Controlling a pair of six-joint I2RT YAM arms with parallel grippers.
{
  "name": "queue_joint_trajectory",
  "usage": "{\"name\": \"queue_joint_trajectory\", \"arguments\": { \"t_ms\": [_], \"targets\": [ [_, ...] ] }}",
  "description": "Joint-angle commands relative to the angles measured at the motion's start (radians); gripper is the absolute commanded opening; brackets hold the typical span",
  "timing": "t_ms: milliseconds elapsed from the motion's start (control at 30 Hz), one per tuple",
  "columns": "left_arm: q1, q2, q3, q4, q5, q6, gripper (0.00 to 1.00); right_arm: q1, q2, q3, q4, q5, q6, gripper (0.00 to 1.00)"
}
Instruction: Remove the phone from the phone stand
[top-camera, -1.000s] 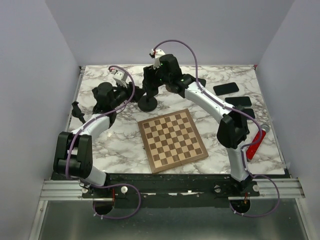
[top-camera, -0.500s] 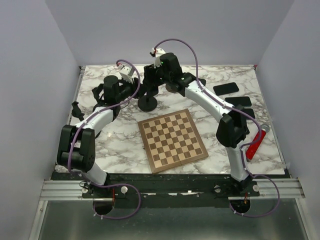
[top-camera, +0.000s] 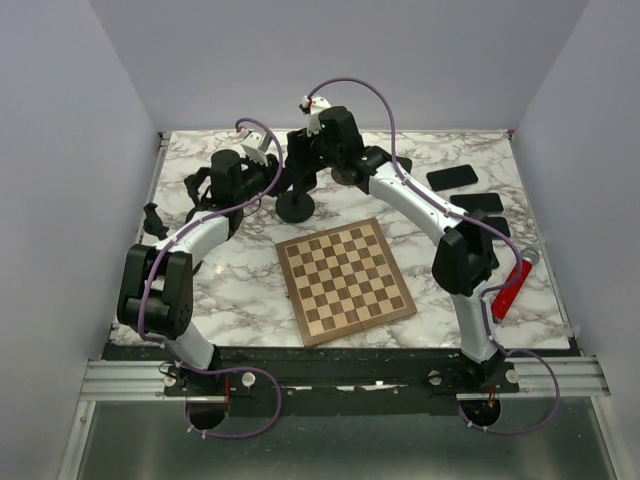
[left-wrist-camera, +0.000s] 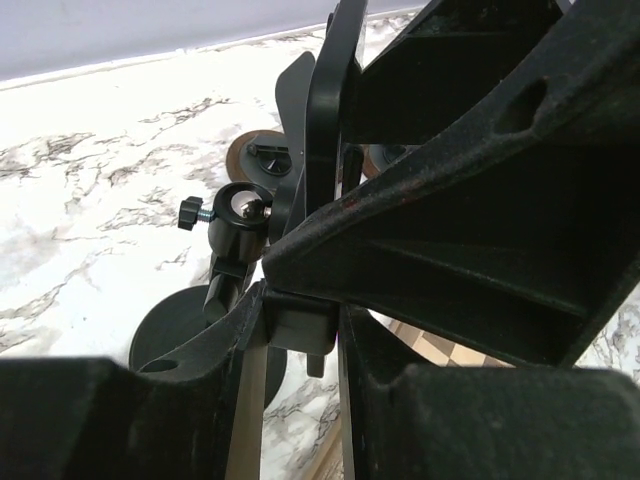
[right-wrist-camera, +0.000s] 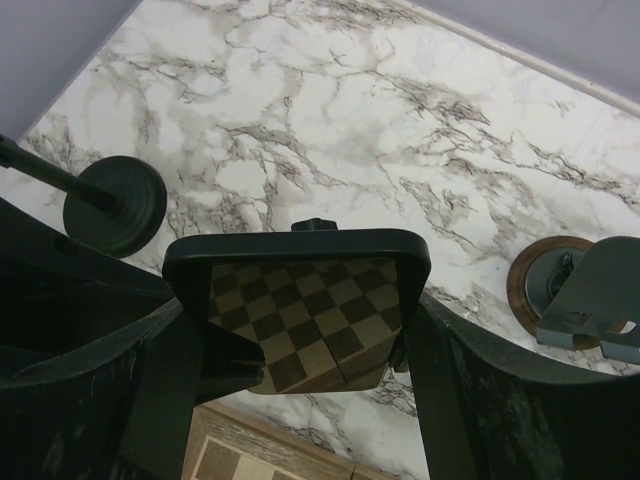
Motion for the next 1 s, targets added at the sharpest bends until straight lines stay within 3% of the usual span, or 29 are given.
{"name": "queue_joint_trajectory", "arguments": {
  "t_ms": [0, 133, 267, 433, 767, 967],
  "targets": [
    [0.000, -0.010, -0.022, 0.065, 0.026, -0.013, 0.00, 0.013, -0.035, -0.096, 0.107, 0.143, -0.051, 0.01],
    [0.050, -0.021, -0.090, 0.165, 0.133, -0.080, 0.00, -0.015, -0.088, -0.231, 0.233, 0.192, -0.121, 0.01],
    [0.097, -0.041, -0.162, 0.269, 0.200, -0.124, 0.00, -0.072, -0.121, -0.311, 0.317, 0.104, -0.118, 0.01],
    [0.105, -0.046, -0.165, 0.261, 0.264, -0.104, 0.00, -0.129, -0.095, -0.297, 0.323, -0.052, -0.150, 0.01],
    [0.110, -0.044, -0.178, 0.280, 0.298, -0.101, 0.00, -0.207, -0.073, -0.280, 0.355, -0.212, -0.239, 0.01],
    [0.119, -0.041, -0.155, 0.212, 0.265, -0.083, 0.00, -0.214, -0.055, -0.267, 0.338, -0.282, -0.286, 0.01]
  ]
}}
